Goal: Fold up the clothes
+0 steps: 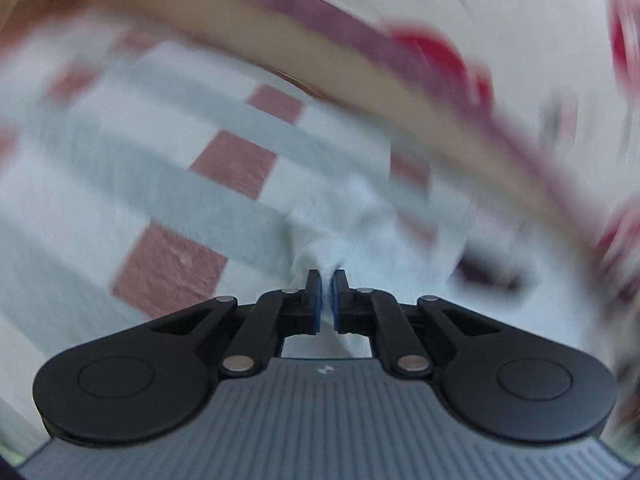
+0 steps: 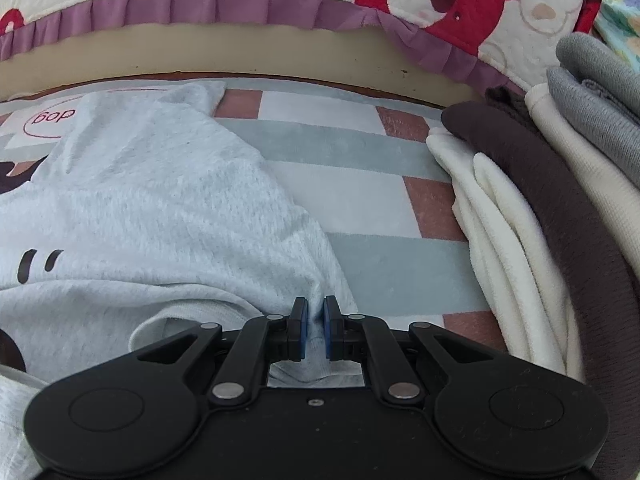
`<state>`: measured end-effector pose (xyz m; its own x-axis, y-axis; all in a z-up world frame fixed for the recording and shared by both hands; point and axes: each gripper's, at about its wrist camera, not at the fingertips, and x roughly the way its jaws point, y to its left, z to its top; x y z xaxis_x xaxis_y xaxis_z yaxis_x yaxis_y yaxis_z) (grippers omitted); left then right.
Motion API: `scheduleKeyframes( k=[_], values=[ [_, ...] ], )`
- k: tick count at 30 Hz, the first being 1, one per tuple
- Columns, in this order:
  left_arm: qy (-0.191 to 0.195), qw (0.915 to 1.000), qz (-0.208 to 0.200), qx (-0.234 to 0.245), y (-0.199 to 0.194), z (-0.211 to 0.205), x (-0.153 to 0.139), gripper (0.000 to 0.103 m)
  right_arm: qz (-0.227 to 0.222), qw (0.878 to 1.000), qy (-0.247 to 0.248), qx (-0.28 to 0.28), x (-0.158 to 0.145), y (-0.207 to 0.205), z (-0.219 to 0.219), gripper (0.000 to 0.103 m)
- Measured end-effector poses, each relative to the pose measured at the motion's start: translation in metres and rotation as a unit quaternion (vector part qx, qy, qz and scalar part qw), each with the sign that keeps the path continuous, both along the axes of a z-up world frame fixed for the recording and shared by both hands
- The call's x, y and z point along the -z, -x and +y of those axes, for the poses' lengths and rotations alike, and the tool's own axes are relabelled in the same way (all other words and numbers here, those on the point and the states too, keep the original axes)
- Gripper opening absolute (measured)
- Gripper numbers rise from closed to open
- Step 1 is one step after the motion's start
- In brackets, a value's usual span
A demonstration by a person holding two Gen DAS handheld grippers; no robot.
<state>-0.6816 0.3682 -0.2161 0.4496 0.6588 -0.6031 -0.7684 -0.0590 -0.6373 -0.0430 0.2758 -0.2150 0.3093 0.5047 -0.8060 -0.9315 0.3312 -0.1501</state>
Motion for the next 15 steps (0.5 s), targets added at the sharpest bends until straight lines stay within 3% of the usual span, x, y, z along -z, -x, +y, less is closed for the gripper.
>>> scheduleKeyframes(
  k=[2, 3, 4, 5, 8, 9, 10, 12, 15],
  values=[
    [0.024, 0.9902, -0.127, -0.051, 0.031, -0.005, 0.020, 0.003, 0.000, 1.000, 0.001, -0.001, 0.000, 0.000, 0.001, 0.009],
    [0.042, 0.9826, -0.168, -0.068, 0.040, -0.007, 0.031, 0.003, 0.000, 1.000, 0.002, -0.001, 0.000, 0.000, 0.001, 0.009],
    [0.062, 0.9801, -0.175, -0.071, 0.042, -0.008, 0.038, 0.003, 0.000, 1.000, 0.002, -0.001, 0.000, 0.000, 0.001, 0.009],
    [0.077, 0.9829, -0.155, -0.063, 0.038, -0.008, 0.040, 0.003, -0.001, 1.000, 0.003, -0.002, 0.000, 0.000, 0.000, 0.009],
    [0.091, 0.9946, -0.037, -0.034, 0.014, -0.006, 0.031, 0.008, -0.003, 1.000, 0.004, -0.003, 0.000, 0.001, 0.000, 0.009],
    [0.091, 0.9954, 0.003, -0.029, 0.007, -0.005, 0.027, 0.011, -0.003, 1.000, 0.004, -0.004, 0.000, 0.001, 0.000, 0.009],
    [0.089, 0.9953, 0.029, -0.025, 0.001, -0.005, 0.023, 0.023, -0.004, 1.000, 0.004, -0.004, 0.000, 0.001, -0.001, 0.009],
    [0.077, 0.9956, 0.042, -0.033, 0.000, -0.007, 0.017, 0.043, -0.005, 1.000, 0.005, -0.005, 0.000, 0.002, -0.001, 0.009],
    [0.063, 0.9958, 0.051, -0.042, 0.000, -0.008, 0.011, 0.051, -0.006, 1.000, 0.006, -0.006, 0.000, 0.002, -0.002, 0.009]
  ],
)
